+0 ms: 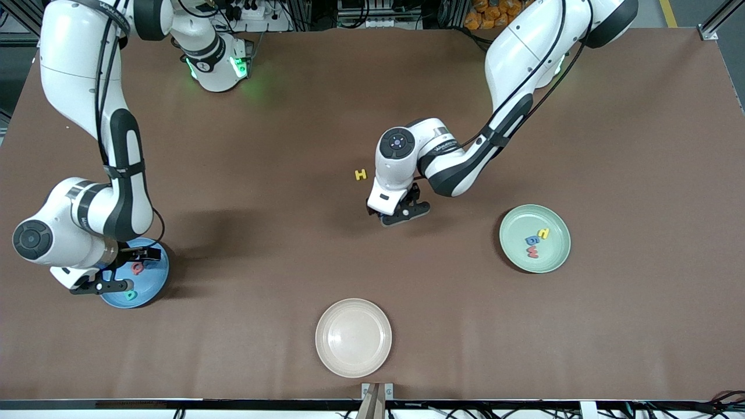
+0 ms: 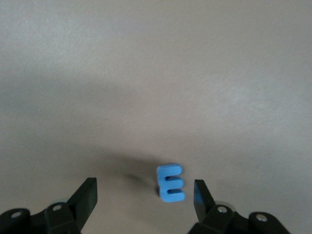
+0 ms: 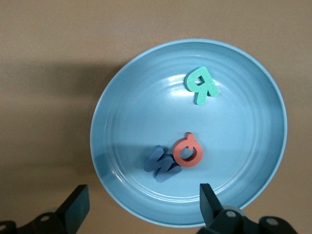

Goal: Sort uppercase to blue plate, lowercase to green plate
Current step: 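Lower the left gripper and grasp the blue 'e' letter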

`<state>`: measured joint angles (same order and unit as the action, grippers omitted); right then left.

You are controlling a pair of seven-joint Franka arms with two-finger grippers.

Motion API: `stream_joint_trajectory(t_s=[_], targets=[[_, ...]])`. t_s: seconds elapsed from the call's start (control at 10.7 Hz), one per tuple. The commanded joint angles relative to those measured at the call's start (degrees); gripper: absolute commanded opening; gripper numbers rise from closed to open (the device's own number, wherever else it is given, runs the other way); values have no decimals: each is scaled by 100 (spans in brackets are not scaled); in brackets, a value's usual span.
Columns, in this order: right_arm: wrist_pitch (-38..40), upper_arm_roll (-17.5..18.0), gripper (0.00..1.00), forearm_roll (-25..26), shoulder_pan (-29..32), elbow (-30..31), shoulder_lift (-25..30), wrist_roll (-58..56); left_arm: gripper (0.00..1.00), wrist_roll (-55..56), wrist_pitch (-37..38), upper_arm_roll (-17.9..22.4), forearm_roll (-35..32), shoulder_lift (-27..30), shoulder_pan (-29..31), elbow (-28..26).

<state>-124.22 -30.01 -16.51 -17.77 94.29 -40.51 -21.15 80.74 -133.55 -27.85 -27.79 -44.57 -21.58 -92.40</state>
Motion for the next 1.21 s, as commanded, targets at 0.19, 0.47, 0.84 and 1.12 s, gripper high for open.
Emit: stream_joint_trajectory(t_s=[0.19, 0.47, 0.84, 1.12], targets=[[30, 48, 100, 7, 45, 37, 52, -91, 81, 126, 5, 95, -78, -271, -136, 354], [56, 48, 100, 7, 2, 46, 61, -56, 81, 276, -4, 95, -78, -377, -224, 442], [625, 39, 100, 7, 45, 11, 131, -91, 79, 267, -21, 104, -104, -430, -233, 451], [698, 39, 100, 7, 45, 28, 123, -82, 76, 302, -48, 113, -104, -465, -251, 451]])
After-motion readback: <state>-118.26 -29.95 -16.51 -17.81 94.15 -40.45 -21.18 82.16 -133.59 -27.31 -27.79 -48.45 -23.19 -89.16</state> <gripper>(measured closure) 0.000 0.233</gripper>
